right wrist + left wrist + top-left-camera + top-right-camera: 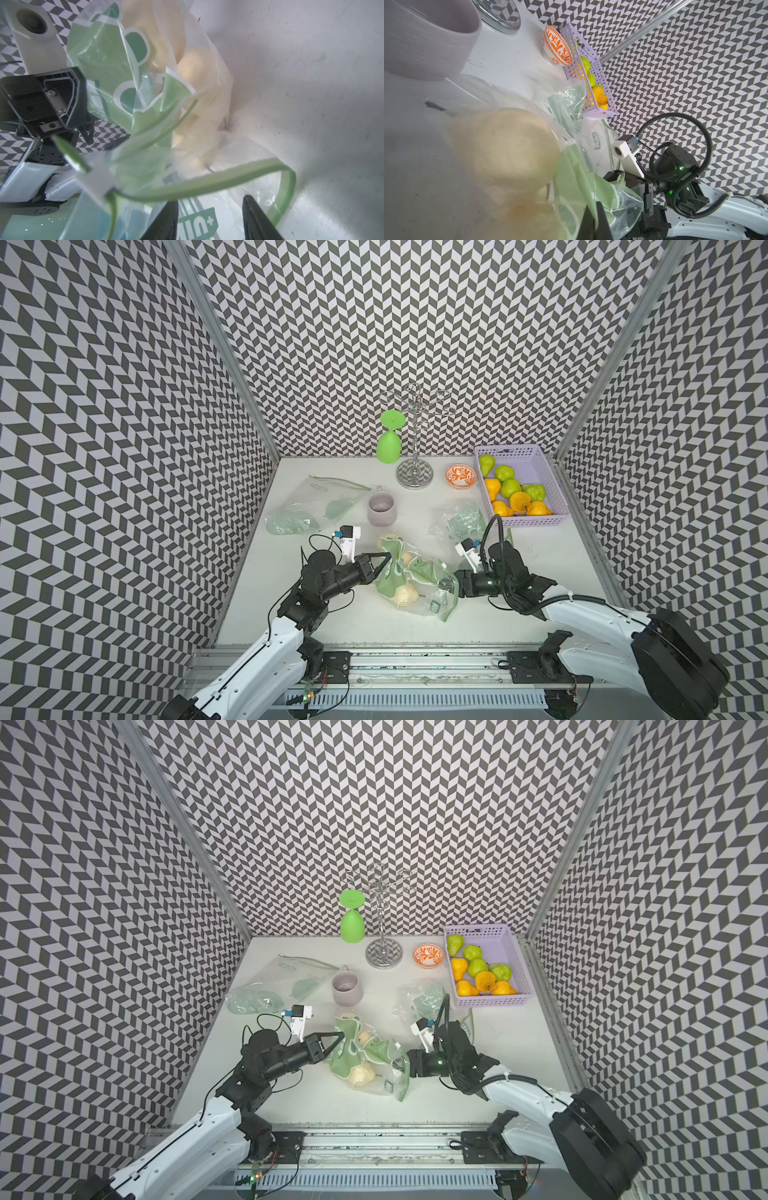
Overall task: Open the zip-top bag and take out the pear
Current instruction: Adjust the zipper food storage bag at the center of the board.
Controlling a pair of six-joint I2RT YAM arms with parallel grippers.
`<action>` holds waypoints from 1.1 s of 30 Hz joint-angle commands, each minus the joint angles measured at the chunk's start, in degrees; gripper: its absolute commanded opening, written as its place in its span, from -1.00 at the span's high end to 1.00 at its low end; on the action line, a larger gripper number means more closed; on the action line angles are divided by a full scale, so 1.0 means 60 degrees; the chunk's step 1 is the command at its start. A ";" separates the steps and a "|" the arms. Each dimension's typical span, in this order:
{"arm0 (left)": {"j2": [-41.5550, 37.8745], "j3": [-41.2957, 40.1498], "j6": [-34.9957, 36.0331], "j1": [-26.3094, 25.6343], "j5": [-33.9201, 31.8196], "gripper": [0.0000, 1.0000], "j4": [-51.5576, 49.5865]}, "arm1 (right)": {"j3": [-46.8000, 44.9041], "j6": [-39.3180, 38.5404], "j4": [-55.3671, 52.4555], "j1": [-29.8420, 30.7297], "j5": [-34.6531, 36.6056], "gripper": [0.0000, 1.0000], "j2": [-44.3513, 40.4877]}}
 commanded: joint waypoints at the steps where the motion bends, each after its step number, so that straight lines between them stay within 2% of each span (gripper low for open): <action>1: -0.0144 0.0169 -0.0147 -0.0128 0.0071 1.00 0.0502 | 0.0311 -0.0264 0.0258 0.0079 -0.0358 0.19 0.0538; 3: -0.0232 0.0078 -0.0157 -0.0145 0.0039 1.00 0.0460 | 0.0233 -0.0172 0.0451 0.0147 -0.0368 0.24 0.0792; 8: -0.0442 -0.0006 -0.0092 -0.0136 -0.0112 1.00 0.0232 | 0.0098 0.0207 0.0857 0.0378 -0.0293 0.61 0.1294; 15: -0.0572 0.0076 -0.0375 -0.0145 0.0015 1.00 0.0320 | 0.0003 0.0937 0.0280 0.0636 0.2079 1.00 0.1875; 19: -0.0831 0.0497 -0.0513 -0.0192 0.0216 1.00 0.0008 | 0.0114 0.1326 -0.0165 0.0638 0.3693 1.00 0.1820; 25: -0.1252 0.1171 -0.0514 -0.0228 0.0466 1.00 -0.0752 | 0.0412 0.1634 -0.0557 0.0608 0.5005 1.00 0.1700; 27: -0.1355 0.1402 -0.0524 -0.0230 0.0524 1.00 -0.0904 | 0.0525 0.1606 -0.0421 0.0565 0.4829 1.00 0.1885; 30: -0.1308 0.1576 -0.0584 -0.0247 0.0693 1.00 -0.0842 | 0.0375 0.1652 0.0786 0.0579 0.3738 1.00 0.1908; 33: -0.1158 0.1540 -0.0279 -0.0244 0.0566 1.00 -0.1197 | 0.0450 0.1538 0.0501 0.0553 0.3590 1.00 0.1610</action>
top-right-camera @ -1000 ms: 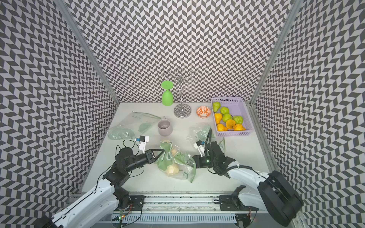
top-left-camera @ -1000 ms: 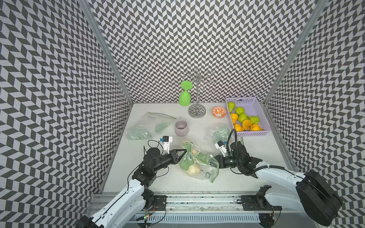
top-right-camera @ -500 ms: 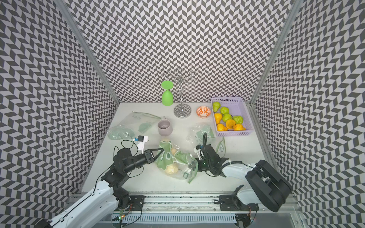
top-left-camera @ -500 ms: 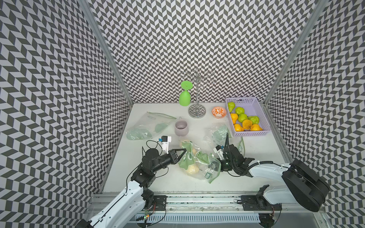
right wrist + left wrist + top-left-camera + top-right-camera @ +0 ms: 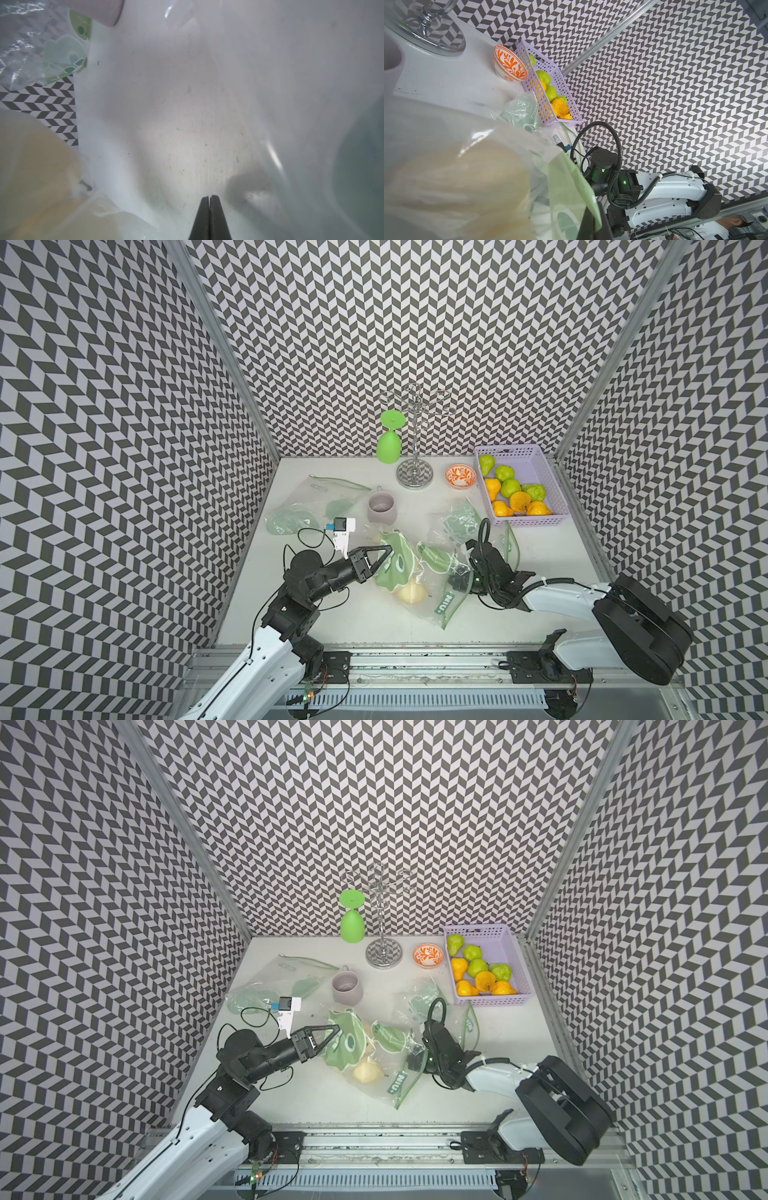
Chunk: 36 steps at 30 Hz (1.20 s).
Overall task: Open the zip-top bag and take out the pear
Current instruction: Adjust the zipper food storage bag at the center of the board, then pick up the pear from the zipper food storage bag.
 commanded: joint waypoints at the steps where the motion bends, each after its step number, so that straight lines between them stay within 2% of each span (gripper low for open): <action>1: 0.0032 0.0052 0.0242 -0.0068 0.0010 1.00 -0.0252 | 0.0115 0.0051 0.0379 -0.0092 -0.0282 1.00 -0.0435; 7: -0.0057 -0.0704 0.0150 -0.0033 -0.0626 1.00 0.0112 | -0.0658 -0.0119 -0.0093 -0.1201 -0.1318 0.98 -0.1509; 11: 0.0053 -0.1042 0.0135 -0.0037 -0.0950 1.00 0.0345 | -0.0297 -0.0798 -0.0826 -0.1373 -0.1668 0.94 -0.1305; 15: -0.0026 -0.1361 0.0329 0.0151 -0.1333 1.00 0.0131 | -0.0172 -0.1007 -0.0797 -0.1656 -0.1997 0.86 -0.1010; 17: -0.0059 -0.1591 0.0355 0.0318 -0.1325 1.00 0.0086 | 0.0040 -0.1257 -0.1028 -0.1834 -0.2163 0.75 -0.0955; 21: -0.0282 -0.2130 0.0388 0.0713 -0.1401 1.00 -0.0158 | 0.0499 -0.1969 -0.2061 -0.2338 -0.2320 0.21 -0.1523; 24: -0.0500 -0.2419 0.0403 0.1120 -0.1350 1.00 -0.0316 | 0.0682 -0.2263 -0.2807 -0.2797 -0.2428 -0.04 -0.2235; 29: -0.0567 -0.2698 0.0431 0.1634 -0.1039 1.00 -0.0232 | 0.0757 -0.2630 -0.3757 -0.3055 -0.3245 -0.08 -0.2956; 33: -0.0481 -0.2774 0.0472 0.1685 -0.0908 1.00 -0.0136 | 0.0122 -0.2509 -0.3692 -0.3051 -0.4422 -0.15 -0.3699; 36: -0.0448 -0.2844 0.0471 0.1705 -0.0861 1.00 -0.0032 | -0.0344 -0.2278 -0.3778 -0.3051 -0.4702 -0.22 -0.4399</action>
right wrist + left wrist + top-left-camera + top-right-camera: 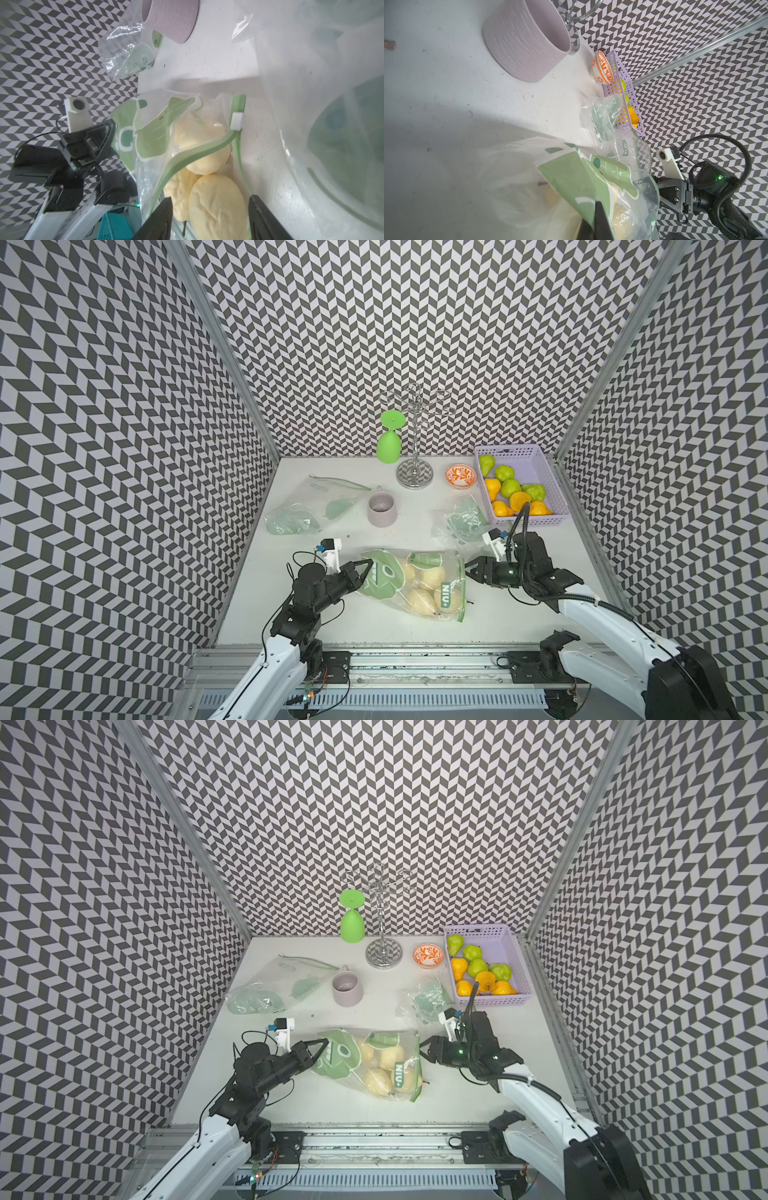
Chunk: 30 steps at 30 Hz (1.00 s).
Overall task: Open the zip-top bag and take out the pear
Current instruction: Pick up the pear from the zipper food storage bag.
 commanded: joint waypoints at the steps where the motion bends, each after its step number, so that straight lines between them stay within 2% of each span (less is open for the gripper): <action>1: -0.0001 -0.0123 0.0188 0.0066 0.0227 1.00 0.0199 | -0.0489 0.0042 -0.0349 -0.0017 -0.0808 -0.24 -0.0811; 6: -0.0059 -0.0180 0.0191 0.0073 0.0290 1.00 0.0229 | -0.1238 0.0278 -0.0727 0.0002 -0.0803 -0.27 -0.1733; 12: -0.0284 -0.0220 0.0207 0.0088 0.0322 1.00 0.0042 | -0.1823 0.0725 -0.0122 0.0193 -0.1245 -0.24 -0.2121; 18: -0.0477 -0.0261 0.0117 0.0088 0.0336 1.00 -0.0049 | -0.2379 0.0840 0.0698 0.0790 -0.1473 -0.22 -0.1463; 25: -0.0469 -0.0396 0.0073 0.0087 0.0438 1.00 -0.0009 | -0.2359 0.1734 0.2227 0.1559 -0.1303 -0.26 -0.1143; 30: -0.0472 -0.0470 0.0075 0.0088 0.0496 1.00 -0.0020 | -0.1971 0.1429 0.1783 0.1660 -0.0756 -0.26 -0.0902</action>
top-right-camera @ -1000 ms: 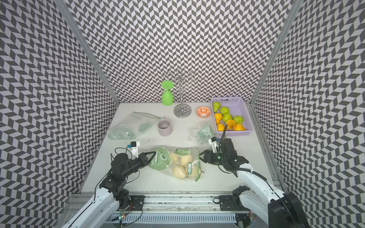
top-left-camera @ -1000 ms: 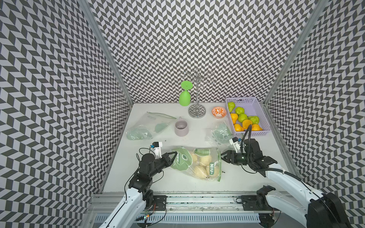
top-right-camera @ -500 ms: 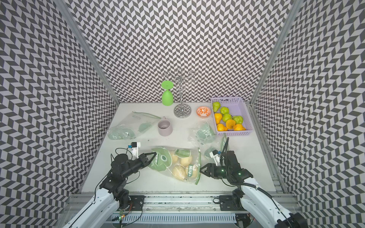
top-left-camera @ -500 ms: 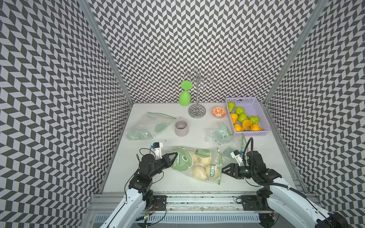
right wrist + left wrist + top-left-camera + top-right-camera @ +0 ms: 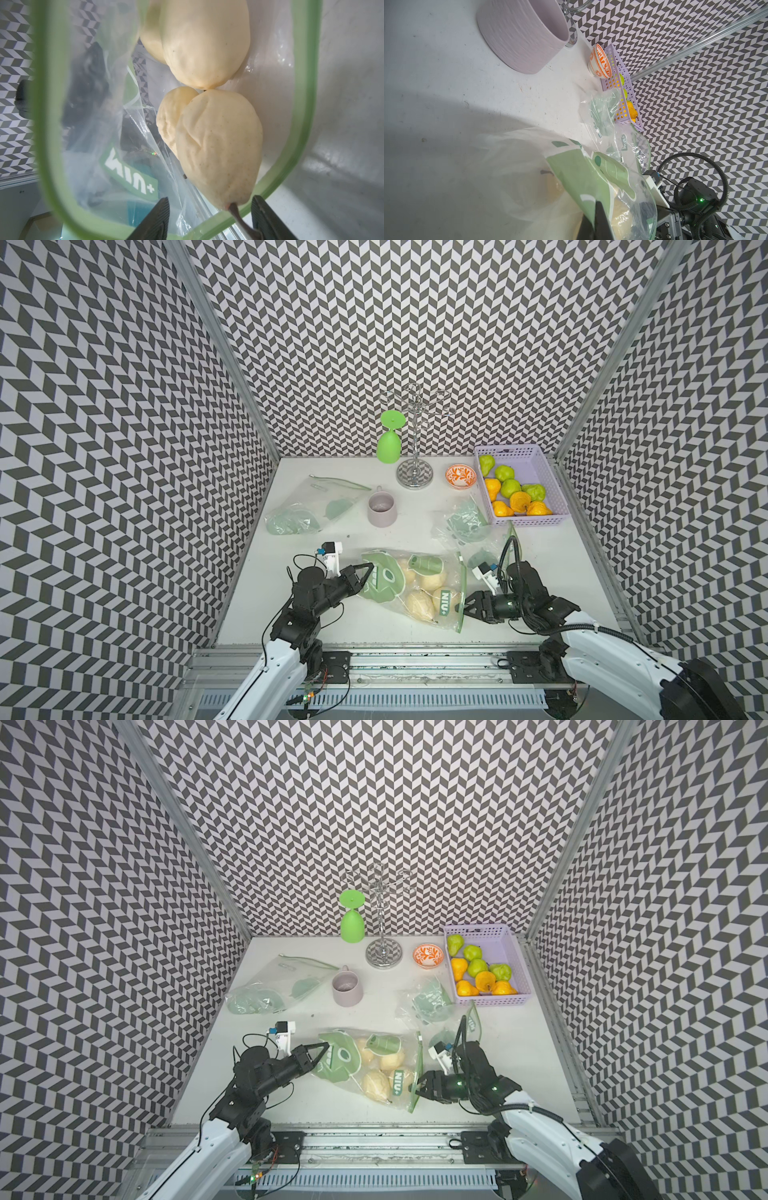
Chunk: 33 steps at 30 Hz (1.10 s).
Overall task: Open the zip-top bag and take out the pear
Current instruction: Pick up the pear from the zipper food storage bag.
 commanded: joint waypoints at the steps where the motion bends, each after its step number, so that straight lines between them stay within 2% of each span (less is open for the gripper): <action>1: -0.0084 -0.0124 0.0069 0.0025 0.0207 1.00 -0.0013 | 0.0311 -0.0050 0.0470 0.0059 0.0368 -0.26 0.0079; 12: -0.0424 -0.0256 -0.0022 0.0011 0.0319 1.00 0.0148 | 0.0785 0.0082 0.1837 0.0754 0.0172 -0.30 0.1429; 16: -0.0474 -0.0312 -0.0047 0.0011 0.0329 1.00 0.0170 | 0.0893 0.0084 0.2209 0.1092 0.0328 -0.53 0.1850; 19: -0.0481 -0.0315 -0.0079 0.0011 0.0336 1.00 0.0206 | 0.1042 -0.0071 0.2308 0.1167 0.0365 -0.60 0.2309; 33: -0.0644 -0.0476 -0.0221 0.0011 0.0451 1.00 0.0338 | 0.2121 -0.0322 0.3021 0.1945 0.0469 -0.64 0.4587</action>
